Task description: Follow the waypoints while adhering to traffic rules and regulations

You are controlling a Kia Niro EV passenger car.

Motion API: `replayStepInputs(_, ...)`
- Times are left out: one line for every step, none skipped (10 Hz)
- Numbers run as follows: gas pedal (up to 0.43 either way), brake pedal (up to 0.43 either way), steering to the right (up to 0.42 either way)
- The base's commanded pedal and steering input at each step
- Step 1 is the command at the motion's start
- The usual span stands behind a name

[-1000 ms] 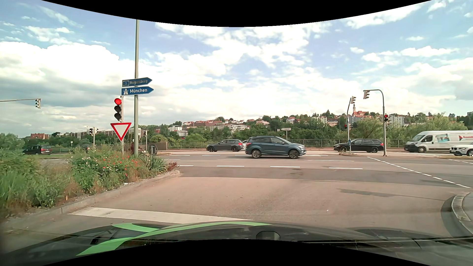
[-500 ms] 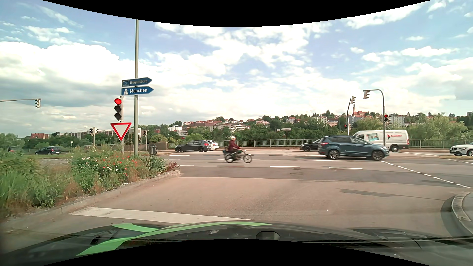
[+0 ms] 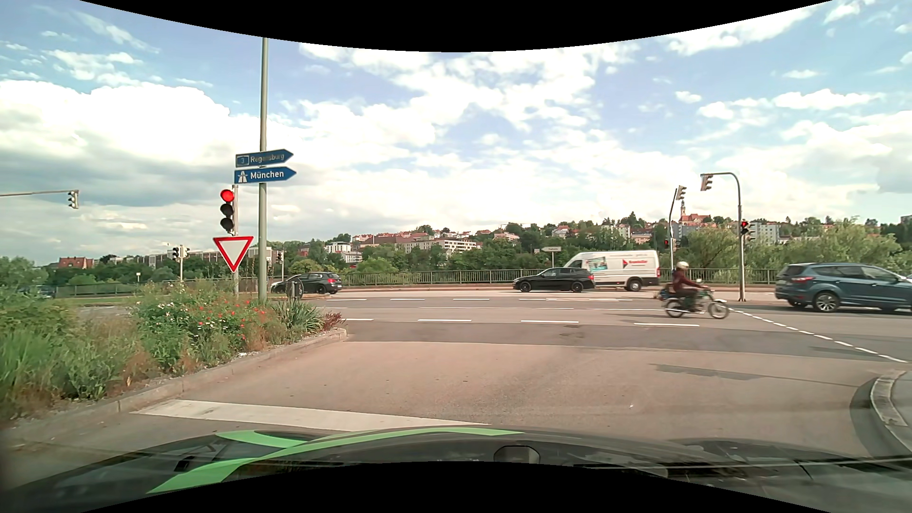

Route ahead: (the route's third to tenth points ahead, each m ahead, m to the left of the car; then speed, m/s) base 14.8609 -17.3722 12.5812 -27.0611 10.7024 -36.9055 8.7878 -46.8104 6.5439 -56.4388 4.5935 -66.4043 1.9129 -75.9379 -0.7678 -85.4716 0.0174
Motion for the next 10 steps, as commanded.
replayStepInputs(0.000,0.323,0.259)
replayStepInputs(0.000,0.323,0.259)
replayStepInputs(0.000,0.323,0.259)
replayStepInputs(0.000,0.323,0.259)
replayStepInputs(0.000,0.317,0.259)
replayStepInputs(0.000,0.323,0.259)
replayStepInputs(0.000,0.323,0.259)
replayStepInputs(0.000,0.323,0.259)
replayStepInputs(0.000,0.317,0.259)
replayStepInputs(0.000,0.317,0.259)
